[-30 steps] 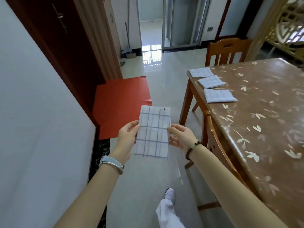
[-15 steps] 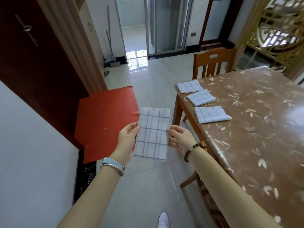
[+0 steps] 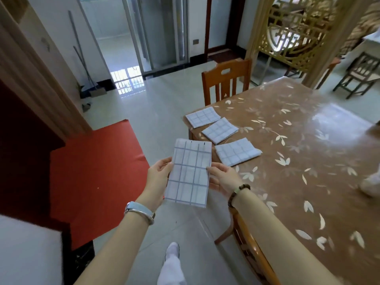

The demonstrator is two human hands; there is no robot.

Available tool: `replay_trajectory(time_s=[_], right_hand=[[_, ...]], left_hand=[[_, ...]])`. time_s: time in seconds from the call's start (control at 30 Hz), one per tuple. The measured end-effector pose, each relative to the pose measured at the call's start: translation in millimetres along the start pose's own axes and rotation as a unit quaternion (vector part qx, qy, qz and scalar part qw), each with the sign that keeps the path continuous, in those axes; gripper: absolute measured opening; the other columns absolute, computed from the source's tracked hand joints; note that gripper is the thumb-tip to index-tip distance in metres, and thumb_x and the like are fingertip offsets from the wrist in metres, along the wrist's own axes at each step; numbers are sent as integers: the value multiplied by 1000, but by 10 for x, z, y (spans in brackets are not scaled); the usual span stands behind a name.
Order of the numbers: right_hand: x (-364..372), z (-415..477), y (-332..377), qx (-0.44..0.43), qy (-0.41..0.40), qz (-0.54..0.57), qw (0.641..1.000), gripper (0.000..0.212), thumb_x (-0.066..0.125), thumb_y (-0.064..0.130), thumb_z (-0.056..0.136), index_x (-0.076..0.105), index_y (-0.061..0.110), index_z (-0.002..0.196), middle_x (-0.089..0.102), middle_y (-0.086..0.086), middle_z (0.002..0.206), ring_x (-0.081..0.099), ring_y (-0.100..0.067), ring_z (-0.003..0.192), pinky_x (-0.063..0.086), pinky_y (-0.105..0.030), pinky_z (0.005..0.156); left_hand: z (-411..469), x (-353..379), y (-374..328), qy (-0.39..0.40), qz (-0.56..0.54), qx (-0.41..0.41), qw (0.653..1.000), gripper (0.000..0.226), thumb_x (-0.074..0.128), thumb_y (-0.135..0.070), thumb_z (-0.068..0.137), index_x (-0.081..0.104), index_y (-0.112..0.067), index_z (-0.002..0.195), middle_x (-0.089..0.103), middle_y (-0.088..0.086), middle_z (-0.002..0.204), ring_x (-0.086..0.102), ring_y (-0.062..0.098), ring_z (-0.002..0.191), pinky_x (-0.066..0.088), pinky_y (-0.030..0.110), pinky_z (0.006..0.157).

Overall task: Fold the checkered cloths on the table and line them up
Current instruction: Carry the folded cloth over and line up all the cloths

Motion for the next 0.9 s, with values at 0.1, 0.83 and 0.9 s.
replay_trajectory(time_s=[0.1, 0.83, 0.9], right_hand=[[-126, 197, 62, 7, -37, 10, 999, 17, 63, 10, 90, 62, 9, 107, 71, -13, 99, 67, -23, 81, 57, -42, 85], [-829, 801, 457, -24, -284, 125, 950, 10, 56, 6, 93, 64, 12, 95, 68, -5, 84, 66, -14, 64, 53, -23, 50], [-958, 789, 425, -20, -300, 130, 945, 10, 55, 7, 94, 62, 13, 97, 69, -3, 83, 67, -10, 60, 52, -21, 50]], left_hand=[[283, 223, -16, 39, 3, -19, 999, 16, 57, -6, 97, 64, -10, 110, 72, 2, 95, 69, 3, 74, 53, 16, 60], [1718, 1673, -229, 325, 154, -48, 932, 13, 59, -17, 97, 65, -20, 108, 71, 3, 105, 67, 16, 95, 55, 30, 77], [1735, 1832, -159, 347, 160, -55, 922, 15, 59, -17, 96, 65, -18, 110, 71, 3, 107, 67, 16, 97, 56, 31, 81]])
Point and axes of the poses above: each hand's wrist, its own z-axis towards the middle knuckle, its own x-axis out of the palm, y = z × x, the point moved 3 cm from there along z, towards the middle knuckle
